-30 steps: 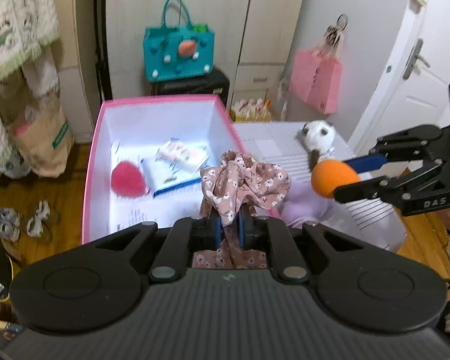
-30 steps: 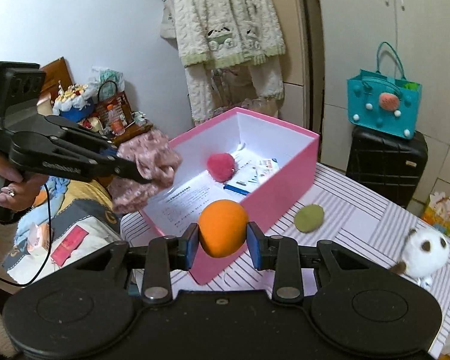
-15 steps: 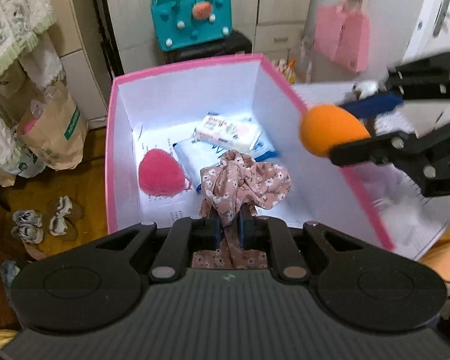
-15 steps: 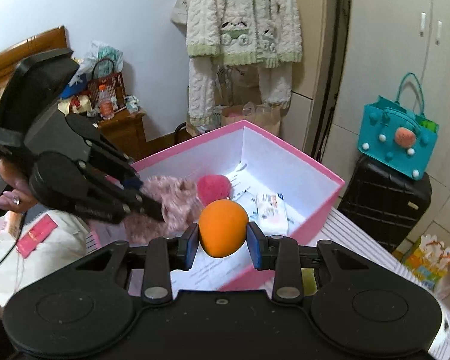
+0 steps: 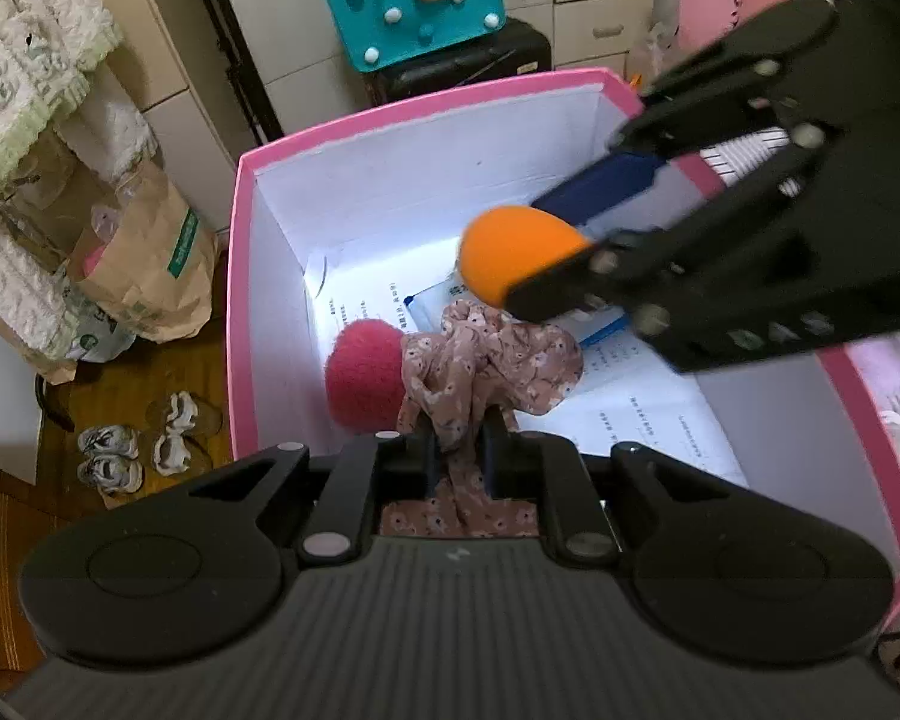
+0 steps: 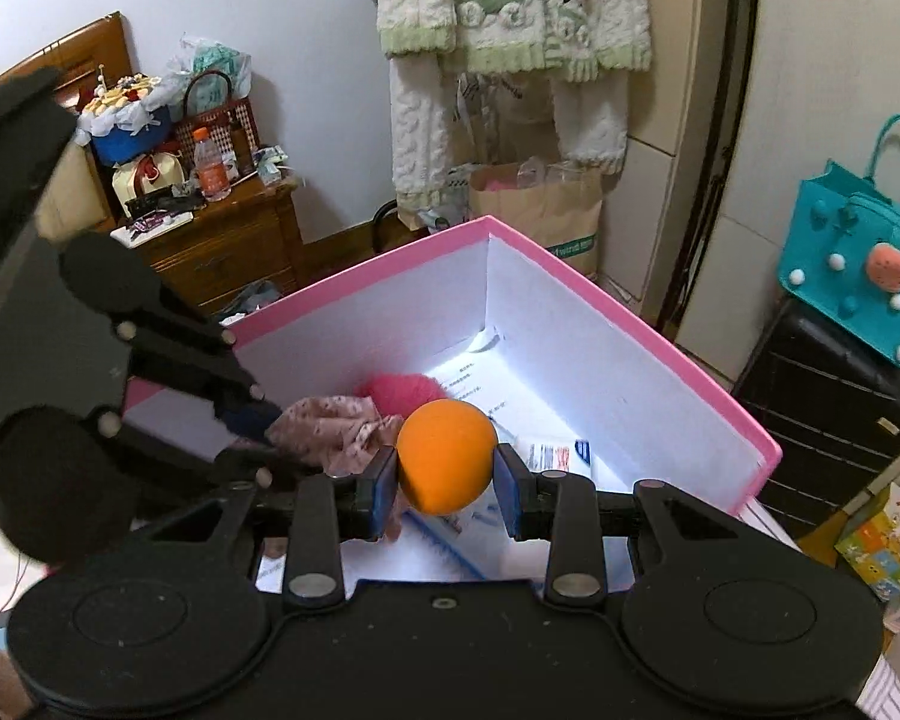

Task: Organize soft objects
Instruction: 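Carry the floral cloth with the left gripper into the pink box while the right carries the orange sponge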

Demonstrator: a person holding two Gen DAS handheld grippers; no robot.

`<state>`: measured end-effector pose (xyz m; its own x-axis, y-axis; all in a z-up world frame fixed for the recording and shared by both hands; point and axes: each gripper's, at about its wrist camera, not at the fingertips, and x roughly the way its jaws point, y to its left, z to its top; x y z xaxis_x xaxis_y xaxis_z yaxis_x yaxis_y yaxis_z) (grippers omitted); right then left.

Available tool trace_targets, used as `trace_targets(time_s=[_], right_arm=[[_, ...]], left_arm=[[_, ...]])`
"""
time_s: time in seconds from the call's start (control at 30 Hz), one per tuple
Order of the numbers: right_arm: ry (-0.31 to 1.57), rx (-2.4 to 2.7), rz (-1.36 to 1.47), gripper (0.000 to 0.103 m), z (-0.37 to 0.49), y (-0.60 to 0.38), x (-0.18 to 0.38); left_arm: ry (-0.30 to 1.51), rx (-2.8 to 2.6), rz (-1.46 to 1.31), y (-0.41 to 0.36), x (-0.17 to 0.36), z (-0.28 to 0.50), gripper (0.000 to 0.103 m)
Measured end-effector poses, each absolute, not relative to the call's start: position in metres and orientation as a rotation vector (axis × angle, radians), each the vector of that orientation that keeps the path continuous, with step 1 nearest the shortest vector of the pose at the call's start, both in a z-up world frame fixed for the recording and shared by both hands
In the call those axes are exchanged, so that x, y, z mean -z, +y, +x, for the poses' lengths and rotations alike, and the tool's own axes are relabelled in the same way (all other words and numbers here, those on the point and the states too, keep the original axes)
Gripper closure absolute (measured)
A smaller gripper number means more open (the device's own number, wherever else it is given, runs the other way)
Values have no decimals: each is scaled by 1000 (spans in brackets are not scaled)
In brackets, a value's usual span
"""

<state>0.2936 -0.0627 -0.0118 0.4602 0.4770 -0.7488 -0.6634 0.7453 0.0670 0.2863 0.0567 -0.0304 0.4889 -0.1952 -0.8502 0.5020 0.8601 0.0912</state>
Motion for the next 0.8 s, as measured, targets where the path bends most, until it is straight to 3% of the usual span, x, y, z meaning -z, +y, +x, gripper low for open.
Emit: trace_targets(time_s=[0.27,0.4,0.5,0.7,0.8], right_arm=[[916,-718,-179,63,331,-51,32],[947,-720,-138,63,343,-47,39],[968,-716,-121,60,348,-45,43],[950,-689,-78,58,341,-54,33],[921,-681,-79,57,326,-62,21]], left_arm=[[1032,411,270,60,38,300,81],[1026,418,240,62,37,301,71],[1016,428,226,62,35,297,57],[990,442,193,66,26,283,51],[960,446,185,72,19,271,43]])
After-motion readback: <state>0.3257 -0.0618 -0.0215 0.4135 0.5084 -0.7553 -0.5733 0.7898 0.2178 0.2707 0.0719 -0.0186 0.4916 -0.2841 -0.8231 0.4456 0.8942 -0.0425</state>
